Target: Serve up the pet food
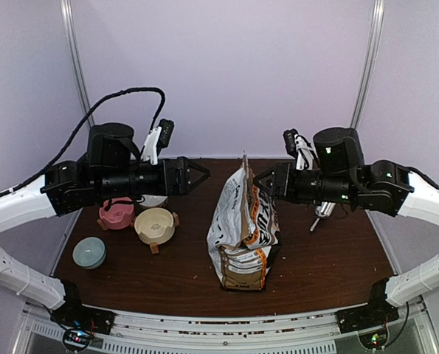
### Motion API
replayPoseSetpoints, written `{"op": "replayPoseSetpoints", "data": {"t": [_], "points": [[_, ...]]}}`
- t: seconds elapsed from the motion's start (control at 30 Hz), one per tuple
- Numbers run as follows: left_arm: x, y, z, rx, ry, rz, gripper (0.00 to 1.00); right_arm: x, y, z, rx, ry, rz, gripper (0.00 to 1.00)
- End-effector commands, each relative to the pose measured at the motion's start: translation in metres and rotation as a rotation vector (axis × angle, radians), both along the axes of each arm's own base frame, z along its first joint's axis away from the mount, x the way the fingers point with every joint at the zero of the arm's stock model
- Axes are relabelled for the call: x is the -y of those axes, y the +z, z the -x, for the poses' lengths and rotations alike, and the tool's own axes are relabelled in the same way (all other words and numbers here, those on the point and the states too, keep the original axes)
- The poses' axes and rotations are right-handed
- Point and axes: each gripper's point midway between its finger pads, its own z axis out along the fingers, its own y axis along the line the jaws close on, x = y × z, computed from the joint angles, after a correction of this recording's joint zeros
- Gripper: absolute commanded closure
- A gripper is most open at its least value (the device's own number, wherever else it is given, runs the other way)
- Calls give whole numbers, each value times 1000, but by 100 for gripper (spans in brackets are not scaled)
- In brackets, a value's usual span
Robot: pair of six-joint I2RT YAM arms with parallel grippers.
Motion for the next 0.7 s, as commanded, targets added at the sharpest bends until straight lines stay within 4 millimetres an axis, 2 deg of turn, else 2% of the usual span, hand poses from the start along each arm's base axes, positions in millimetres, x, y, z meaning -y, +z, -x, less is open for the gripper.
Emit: {"op": "replayPoseSetpoints", "data": {"t": [0.0, 0.07, 0.27, 0.37, 0.43, 0.67], "points": [[3, 26, 2, 75, -9, 27, 11, -19, 5, 4, -36, 69, -55, 67], [3, 24, 3, 69, -12, 26, 11, -22, 4, 8, -57, 90, -63, 72], [-1, 22, 6, 80, -17, 18, 10, -21, 3, 24, -98, 138, -129, 72], [-2, 21, 5, 80, -11, 11, 10, -21, 6, 32, -100, 167, -140, 67], [-2, 20, 5, 81, -13, 8, 10, -21, 4, 35, -105, 176, -133, 67], [-1, 18, 5, 76, -12, 2, 10, -25, -4, 44, -133, 209, -110, 74]]}}
